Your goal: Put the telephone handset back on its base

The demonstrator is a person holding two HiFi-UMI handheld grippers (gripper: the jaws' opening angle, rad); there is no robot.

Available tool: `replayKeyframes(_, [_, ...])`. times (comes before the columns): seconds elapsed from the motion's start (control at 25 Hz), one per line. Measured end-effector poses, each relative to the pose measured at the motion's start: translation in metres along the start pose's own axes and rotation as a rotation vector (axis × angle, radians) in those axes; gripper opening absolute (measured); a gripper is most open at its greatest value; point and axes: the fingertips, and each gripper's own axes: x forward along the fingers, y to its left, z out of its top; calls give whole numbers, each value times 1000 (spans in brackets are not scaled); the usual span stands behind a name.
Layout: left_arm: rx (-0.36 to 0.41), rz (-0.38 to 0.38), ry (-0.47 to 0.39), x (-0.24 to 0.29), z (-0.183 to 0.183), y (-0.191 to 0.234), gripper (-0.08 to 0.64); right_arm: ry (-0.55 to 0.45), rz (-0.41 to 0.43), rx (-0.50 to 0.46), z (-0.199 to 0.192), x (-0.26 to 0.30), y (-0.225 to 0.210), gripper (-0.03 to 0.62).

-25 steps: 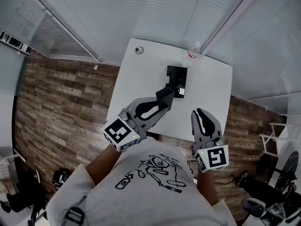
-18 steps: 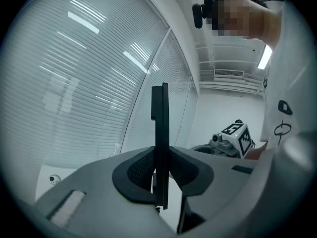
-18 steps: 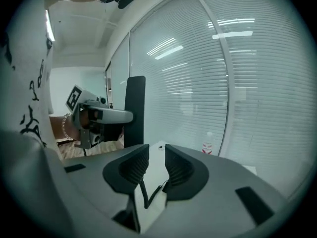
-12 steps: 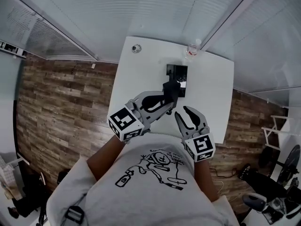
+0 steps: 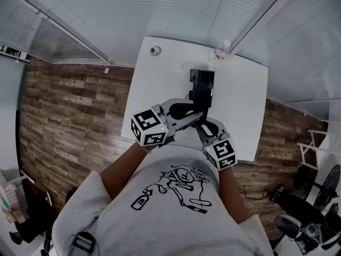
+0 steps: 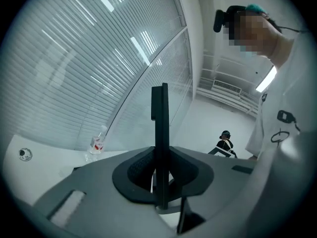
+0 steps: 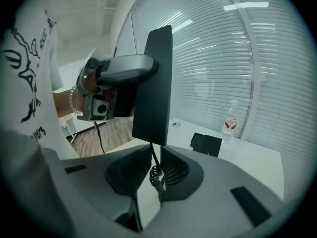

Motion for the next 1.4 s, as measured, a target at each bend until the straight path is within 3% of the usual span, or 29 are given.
replayKeyframes(0.12, [-42, -10, -4, 5, -6, 8, 74, 14, 9, 2, -7, 2, 1, 17])
replayKeyframes(0.4, [-98, 1, 3, 12, -27, 35, 94, 77, -5, 6, -25, 6, 3, 9])
replayKeyframes(0.56, [-166, -35, 13, 20, -44, 57, 107, 109, -36, 25, -36, 9, 0, 8])
replayKeyframes(0.8, [-309, -99, 49, 35, -68, 86, 124, 147, -62, 76, -48, 15, -6, 8])
replayKeyframes(1.4, [-609, -133, 104, 48, -122, 144, 143, 194, -55, 152, -63, 38, -21, 6])
